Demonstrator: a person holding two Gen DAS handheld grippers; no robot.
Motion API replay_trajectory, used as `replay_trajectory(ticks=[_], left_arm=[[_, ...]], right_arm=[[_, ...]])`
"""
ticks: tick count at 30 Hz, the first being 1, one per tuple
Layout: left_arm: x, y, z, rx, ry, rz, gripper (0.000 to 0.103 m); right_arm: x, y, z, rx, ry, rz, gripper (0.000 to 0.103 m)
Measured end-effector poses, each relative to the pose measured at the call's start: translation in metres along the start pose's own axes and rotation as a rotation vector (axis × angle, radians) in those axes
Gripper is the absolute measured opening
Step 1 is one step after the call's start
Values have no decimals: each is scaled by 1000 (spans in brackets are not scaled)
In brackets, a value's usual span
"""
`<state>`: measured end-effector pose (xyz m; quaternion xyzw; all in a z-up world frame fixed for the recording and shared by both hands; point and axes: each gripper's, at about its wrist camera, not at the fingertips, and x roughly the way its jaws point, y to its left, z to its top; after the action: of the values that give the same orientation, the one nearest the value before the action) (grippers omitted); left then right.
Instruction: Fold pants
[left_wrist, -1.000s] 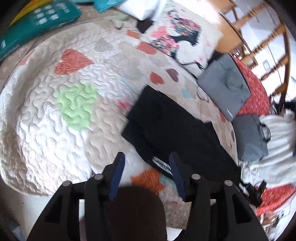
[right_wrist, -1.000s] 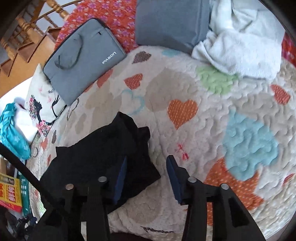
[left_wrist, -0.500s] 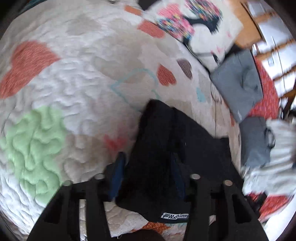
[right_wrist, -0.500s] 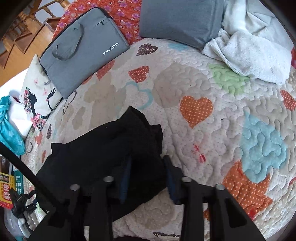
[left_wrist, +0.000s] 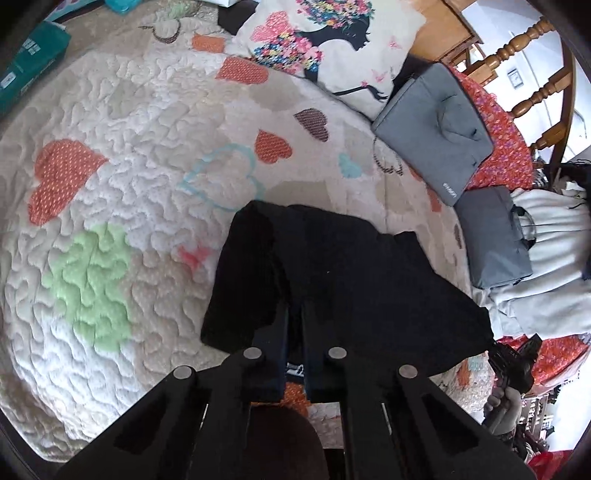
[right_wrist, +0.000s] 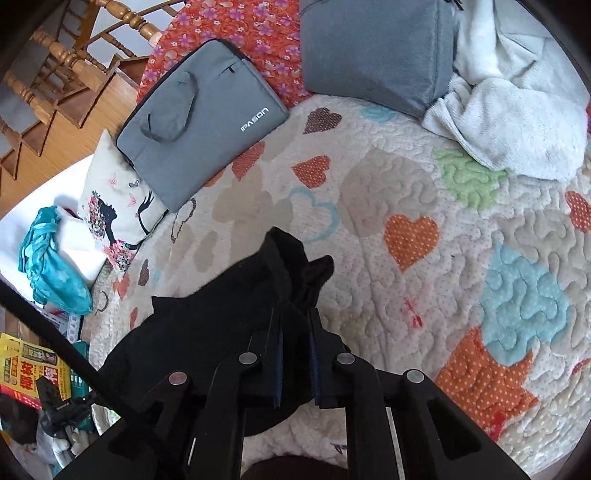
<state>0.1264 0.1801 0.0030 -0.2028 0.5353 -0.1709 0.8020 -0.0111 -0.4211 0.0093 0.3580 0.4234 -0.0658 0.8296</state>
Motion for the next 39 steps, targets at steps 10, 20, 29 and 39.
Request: replay_trajectory(ticks=[10,20,29,39], left_arm=[[18,33,4,-128,56,43,6],[3,37,6,-102,79,144,3],[-17,29,-13,-61,-20,92,4],[42,-40,-13,116,-43,102,30]], right_arm=[[6,-27,-2,100,49,8,7],[5,-40,4,107,82,-99,13],[-32,-65,-15,233,-88,-172,50],[14,-8,-3,154,7,241,50]])
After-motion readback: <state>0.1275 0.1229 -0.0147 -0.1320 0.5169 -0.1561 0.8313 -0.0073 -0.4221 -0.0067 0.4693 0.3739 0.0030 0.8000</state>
